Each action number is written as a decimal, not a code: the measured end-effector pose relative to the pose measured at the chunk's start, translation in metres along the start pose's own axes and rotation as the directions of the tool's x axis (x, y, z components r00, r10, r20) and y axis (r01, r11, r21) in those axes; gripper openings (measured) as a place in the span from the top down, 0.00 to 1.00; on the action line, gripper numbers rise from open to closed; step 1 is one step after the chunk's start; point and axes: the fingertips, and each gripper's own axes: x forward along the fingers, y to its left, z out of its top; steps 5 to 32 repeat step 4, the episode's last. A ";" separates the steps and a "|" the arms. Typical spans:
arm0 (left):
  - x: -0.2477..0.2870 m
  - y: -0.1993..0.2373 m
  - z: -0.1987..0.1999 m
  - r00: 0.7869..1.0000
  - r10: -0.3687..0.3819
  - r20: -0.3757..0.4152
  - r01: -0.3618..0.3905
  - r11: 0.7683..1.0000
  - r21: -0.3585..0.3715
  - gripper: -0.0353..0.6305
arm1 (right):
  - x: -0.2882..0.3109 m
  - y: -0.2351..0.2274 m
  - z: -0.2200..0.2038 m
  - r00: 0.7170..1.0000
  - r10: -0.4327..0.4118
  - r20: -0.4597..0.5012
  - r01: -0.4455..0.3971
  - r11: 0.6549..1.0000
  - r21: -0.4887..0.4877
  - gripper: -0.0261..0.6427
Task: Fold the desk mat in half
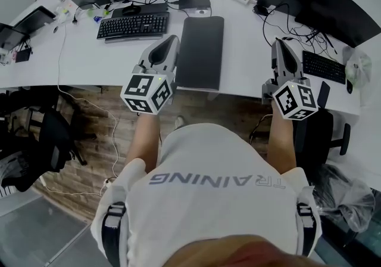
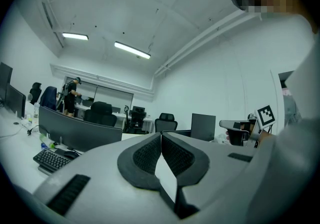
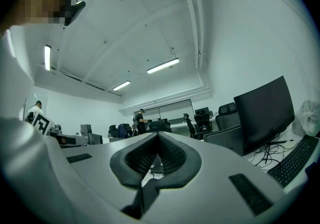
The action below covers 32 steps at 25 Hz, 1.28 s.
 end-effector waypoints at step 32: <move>0.002 -0.003 0.000 1.000 -0.005 -0.007 0.005 1.000 -0.004 0.90 | -0.001 -0.001 -0.003 1.000 0.003 -0.011 -0.003 1.000 -0.001 0.93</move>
